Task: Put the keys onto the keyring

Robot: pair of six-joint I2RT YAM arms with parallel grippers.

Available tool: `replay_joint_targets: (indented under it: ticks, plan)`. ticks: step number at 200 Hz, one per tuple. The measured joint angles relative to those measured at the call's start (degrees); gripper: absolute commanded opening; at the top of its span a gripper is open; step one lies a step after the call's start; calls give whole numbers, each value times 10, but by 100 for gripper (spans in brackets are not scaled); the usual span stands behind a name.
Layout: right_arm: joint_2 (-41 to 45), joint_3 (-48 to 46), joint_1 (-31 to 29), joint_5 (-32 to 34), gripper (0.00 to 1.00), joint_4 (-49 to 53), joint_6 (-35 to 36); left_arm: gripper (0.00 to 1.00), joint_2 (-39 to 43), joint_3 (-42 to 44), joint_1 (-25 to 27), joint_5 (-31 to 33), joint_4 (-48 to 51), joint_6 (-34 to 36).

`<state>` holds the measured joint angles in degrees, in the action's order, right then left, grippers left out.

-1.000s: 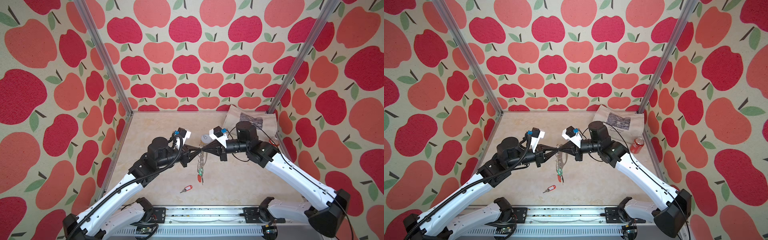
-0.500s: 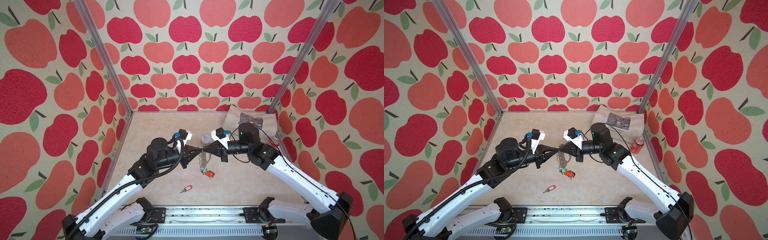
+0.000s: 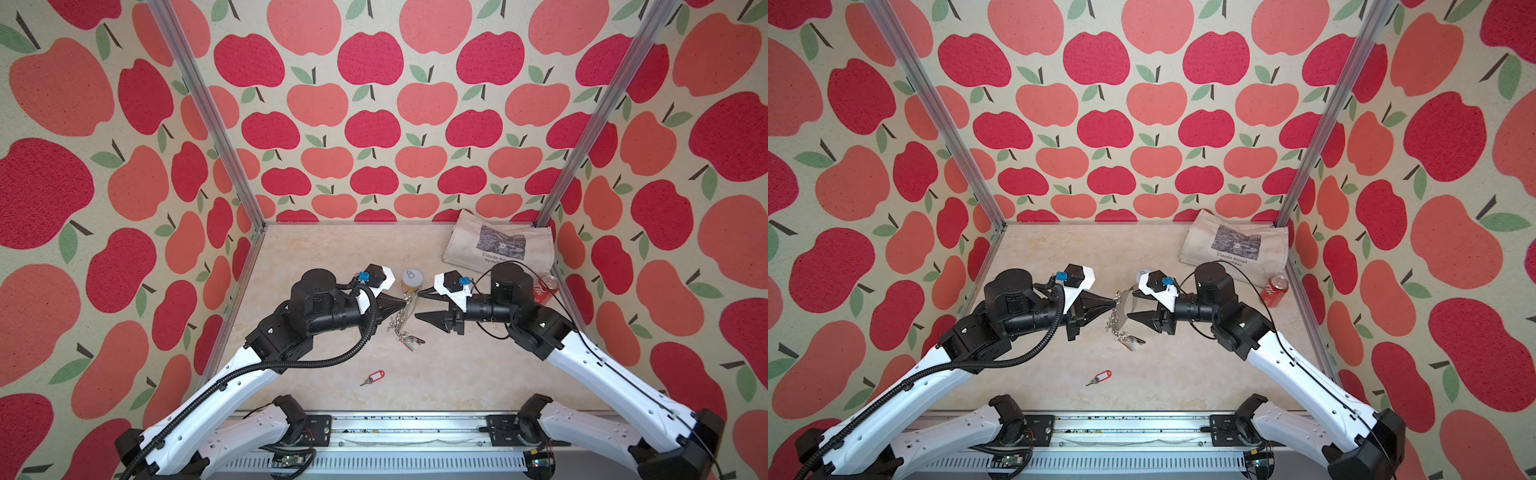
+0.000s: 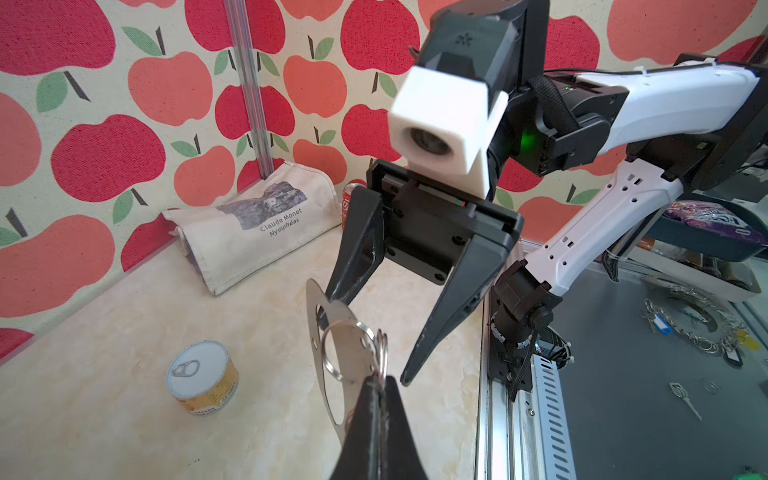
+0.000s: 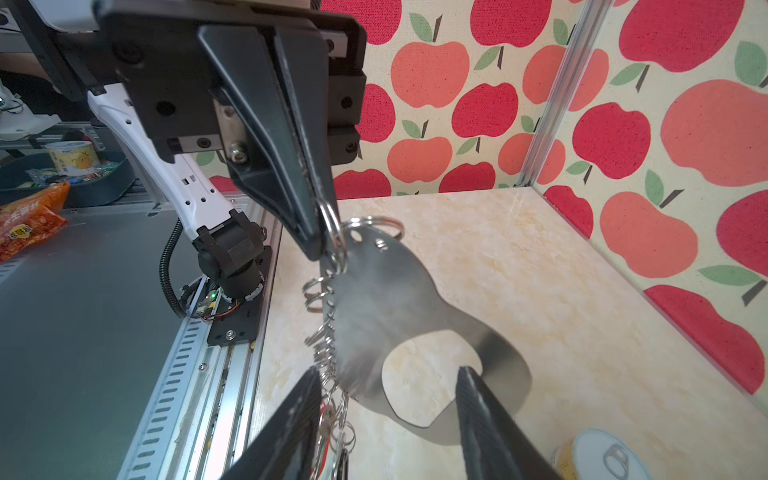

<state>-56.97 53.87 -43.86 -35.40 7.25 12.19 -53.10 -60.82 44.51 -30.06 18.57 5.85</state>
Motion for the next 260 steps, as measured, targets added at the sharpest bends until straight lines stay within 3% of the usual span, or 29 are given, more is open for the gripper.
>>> replay_joint_targets:
  ticks: [38, 92, 121, 217, 260]
  plan:
    - [42, -17, 0, -20, 48, -43, 2, 0, -26, -27, 9, 17, 66, 66]
    - [5, -12, 0, -71, 34, -40, 15, 0, -32, -36, 9, 21, 106, 117]
    - [0, -8, 0, -86, 29, -25, 17, 0, -32, -44, 10, 21, 114, 124]
    - [-29, 6, -13, -107, 29, -23, 17, 0, -32, -55, 18, 15, 126, 139]
    - [-30, 6, -18, -113, 15, -22, 17, 0, -34, -56, 23, 11, 130, 148]
